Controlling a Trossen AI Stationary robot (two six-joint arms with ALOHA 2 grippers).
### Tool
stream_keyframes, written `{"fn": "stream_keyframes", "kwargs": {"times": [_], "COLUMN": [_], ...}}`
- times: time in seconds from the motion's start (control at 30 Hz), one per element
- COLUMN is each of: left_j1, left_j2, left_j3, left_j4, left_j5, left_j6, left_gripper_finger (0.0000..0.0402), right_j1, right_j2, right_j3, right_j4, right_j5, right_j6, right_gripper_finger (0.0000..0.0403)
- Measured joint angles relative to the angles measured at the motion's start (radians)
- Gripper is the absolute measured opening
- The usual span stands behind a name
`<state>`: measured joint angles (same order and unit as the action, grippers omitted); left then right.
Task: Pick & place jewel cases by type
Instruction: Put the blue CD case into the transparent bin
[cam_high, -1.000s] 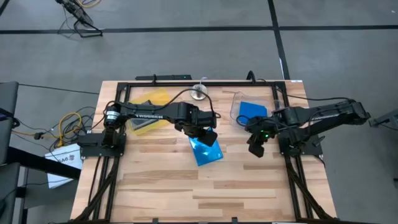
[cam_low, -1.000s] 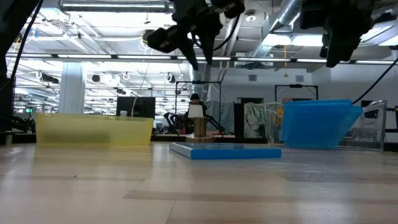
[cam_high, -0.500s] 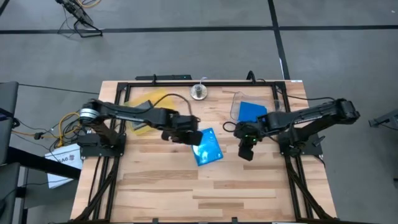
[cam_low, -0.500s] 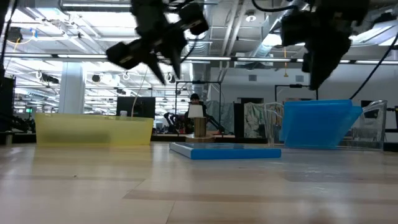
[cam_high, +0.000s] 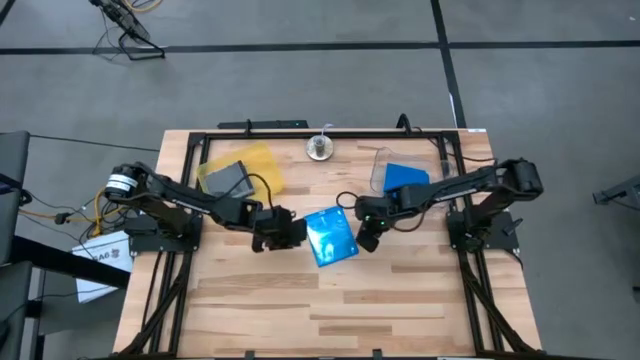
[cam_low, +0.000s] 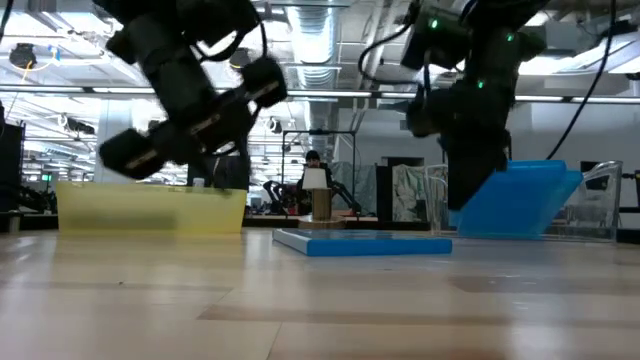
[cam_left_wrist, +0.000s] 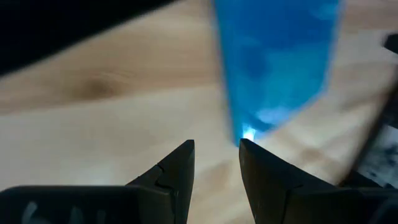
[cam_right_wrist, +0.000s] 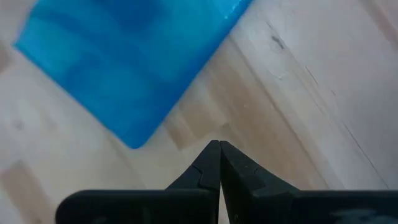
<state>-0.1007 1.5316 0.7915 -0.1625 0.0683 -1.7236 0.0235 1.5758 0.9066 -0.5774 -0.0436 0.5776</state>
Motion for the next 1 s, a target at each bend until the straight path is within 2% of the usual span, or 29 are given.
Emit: {"fn": "stream_keyframes", "kwargs": {"times": [0.3, 0.53, 0.67, 1.0], "left_j1": [-0.001, -0.004, -0.006, -0.031], "left_j2": [0.009, 0.060, 0.086, 0.089], "left_j3": [-0.052, -0.078, -0.081, -0.081], "left_j4": [-0.058, -0.026, 0.010, 0.028], "left_j5": [-0.117, -0.097, -0.068, -0.102], "left_j6": [0.039, 0.061, 0.063, 0.095], "left_gripper_finger": [0.0119, 0.0125, 0.0146, 0.0227], "right_j1": [0.002, 0.003, 0.003, 0.003], "right_j2": [0.130, 0.185, 0.195, 0.199], "right_j3": [0.001, 0.043, 0.060, 0.066], "right_j4": [0.070, 0.066, 0.065, 0.160], "right_j5": [0.051, 0.046, 0.046, 0.038], "right_j6": [0.066, 0.078, 0.078, 0.078], "right_gripper_finger": [0.0000, 0.0000, 0.0000, 0.0000]}}
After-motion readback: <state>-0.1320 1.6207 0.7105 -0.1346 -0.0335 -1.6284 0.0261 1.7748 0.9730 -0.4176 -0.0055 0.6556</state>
